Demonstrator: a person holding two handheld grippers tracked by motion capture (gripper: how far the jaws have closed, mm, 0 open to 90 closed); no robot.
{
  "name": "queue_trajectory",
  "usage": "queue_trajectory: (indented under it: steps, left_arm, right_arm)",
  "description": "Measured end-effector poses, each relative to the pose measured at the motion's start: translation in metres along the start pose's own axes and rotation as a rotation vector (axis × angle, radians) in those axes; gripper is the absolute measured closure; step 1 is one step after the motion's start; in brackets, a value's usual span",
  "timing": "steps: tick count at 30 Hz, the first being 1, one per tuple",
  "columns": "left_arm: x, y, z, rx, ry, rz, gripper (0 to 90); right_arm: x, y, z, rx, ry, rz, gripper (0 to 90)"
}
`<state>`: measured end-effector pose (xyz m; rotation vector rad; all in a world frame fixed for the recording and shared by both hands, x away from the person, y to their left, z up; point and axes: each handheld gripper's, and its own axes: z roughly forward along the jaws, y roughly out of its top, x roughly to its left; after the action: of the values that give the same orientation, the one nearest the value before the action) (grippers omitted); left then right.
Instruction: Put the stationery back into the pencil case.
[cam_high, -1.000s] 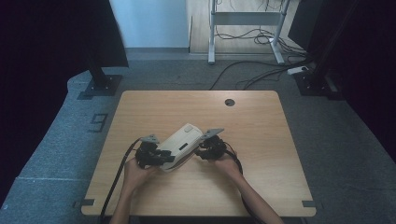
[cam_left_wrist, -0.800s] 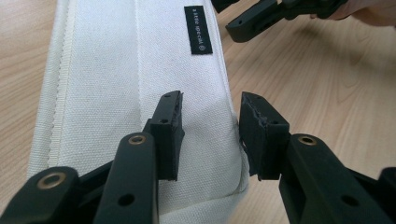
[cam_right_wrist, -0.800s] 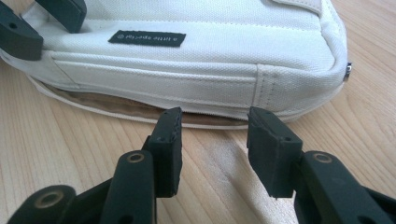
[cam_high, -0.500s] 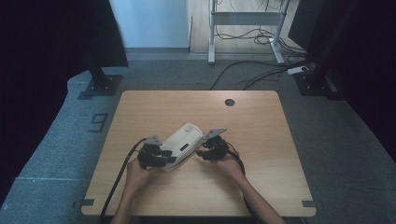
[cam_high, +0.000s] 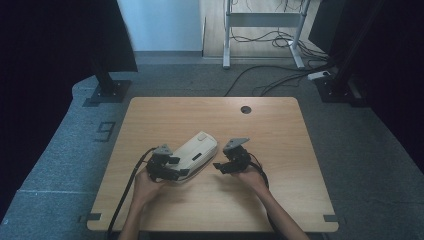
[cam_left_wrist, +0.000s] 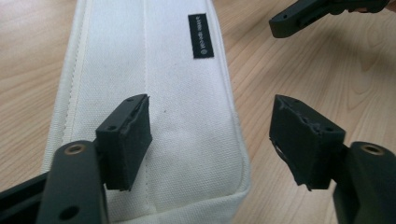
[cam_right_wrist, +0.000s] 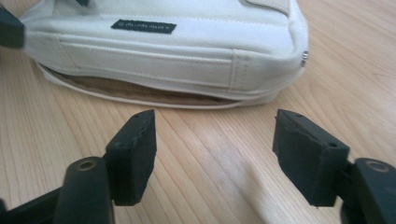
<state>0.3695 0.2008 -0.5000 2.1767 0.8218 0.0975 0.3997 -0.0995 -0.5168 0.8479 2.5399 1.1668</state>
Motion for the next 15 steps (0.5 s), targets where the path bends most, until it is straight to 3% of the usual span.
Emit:
queue_trajectory:
  steps: [4,6,15]
  left_arm:
    - [-0.002,0.001,-0.005,-0.004,0.002,0.005,24.8]
    - [-0.004,0.001,-0.006,0.004,0.022,0.017,20.7]
    - [-0.004,-0.002,-0.016,-0.009,0.05,0.02,17.6]
  right_arm:
    - [-0.002,-0.004,-0.007,-0.002,-0.017,0.001,24.1]
    - [-0.003,-0.007,-0.01,0.001,-0.021,0.001,22.8]
    - [-0.006,-0.016,-0.025,0.005,-0.048,0.012,15.3]
